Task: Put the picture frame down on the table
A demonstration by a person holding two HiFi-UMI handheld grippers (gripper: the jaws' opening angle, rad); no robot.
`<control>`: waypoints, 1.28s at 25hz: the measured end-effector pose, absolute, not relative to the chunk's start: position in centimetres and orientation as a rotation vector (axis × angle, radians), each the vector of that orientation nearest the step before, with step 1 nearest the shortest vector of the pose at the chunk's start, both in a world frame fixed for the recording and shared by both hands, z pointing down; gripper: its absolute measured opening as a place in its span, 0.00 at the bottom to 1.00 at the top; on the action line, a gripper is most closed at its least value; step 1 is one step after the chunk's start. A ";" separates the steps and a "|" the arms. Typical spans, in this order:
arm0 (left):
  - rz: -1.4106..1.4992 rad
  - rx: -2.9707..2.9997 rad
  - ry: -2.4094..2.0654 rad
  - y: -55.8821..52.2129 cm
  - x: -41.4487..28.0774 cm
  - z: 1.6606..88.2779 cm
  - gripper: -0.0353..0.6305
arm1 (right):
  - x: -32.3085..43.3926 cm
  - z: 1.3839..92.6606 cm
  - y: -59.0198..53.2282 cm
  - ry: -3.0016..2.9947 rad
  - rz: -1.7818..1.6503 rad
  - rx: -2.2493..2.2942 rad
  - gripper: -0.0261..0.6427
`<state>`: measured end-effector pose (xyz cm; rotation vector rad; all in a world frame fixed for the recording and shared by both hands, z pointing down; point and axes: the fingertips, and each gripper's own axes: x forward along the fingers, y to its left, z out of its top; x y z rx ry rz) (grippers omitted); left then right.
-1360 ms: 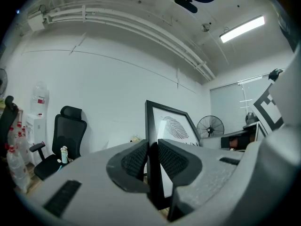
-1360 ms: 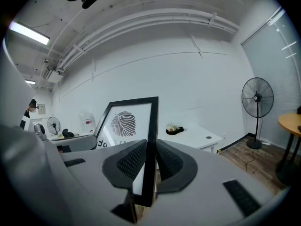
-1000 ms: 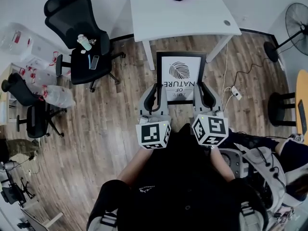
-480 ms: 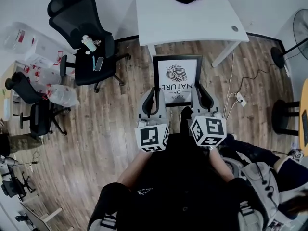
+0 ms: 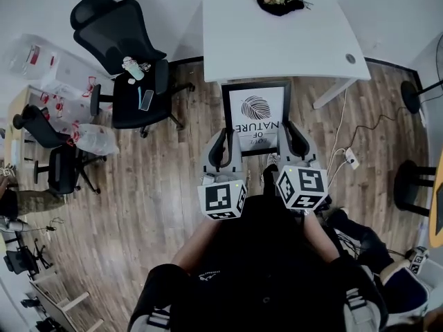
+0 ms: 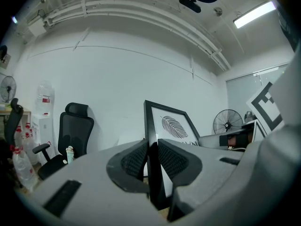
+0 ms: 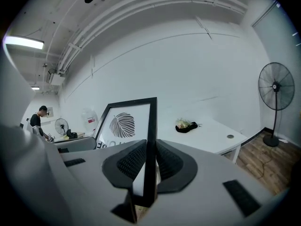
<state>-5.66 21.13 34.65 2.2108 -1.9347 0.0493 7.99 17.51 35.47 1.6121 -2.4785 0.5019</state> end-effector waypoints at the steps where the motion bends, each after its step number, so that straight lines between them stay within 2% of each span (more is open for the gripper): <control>1: 0.048 2.205 -1.938 20.2 -5.4 34.6 0.17 | 8.2 35.4 16.4 -2.482 0.502 1.604 0.13; 20: 0.005 2.028 -2.122 3.9 -0.9 34.2 0.17 | 11.9 34.7 -2.1 -2.599 0.441 1.379 0.13; 32: 0.034 1.963 -2.136 -0.9 -0.6 36.0 0.17 | 11.9 36.5 -7.3 -2.597 0.489 1.314 0.13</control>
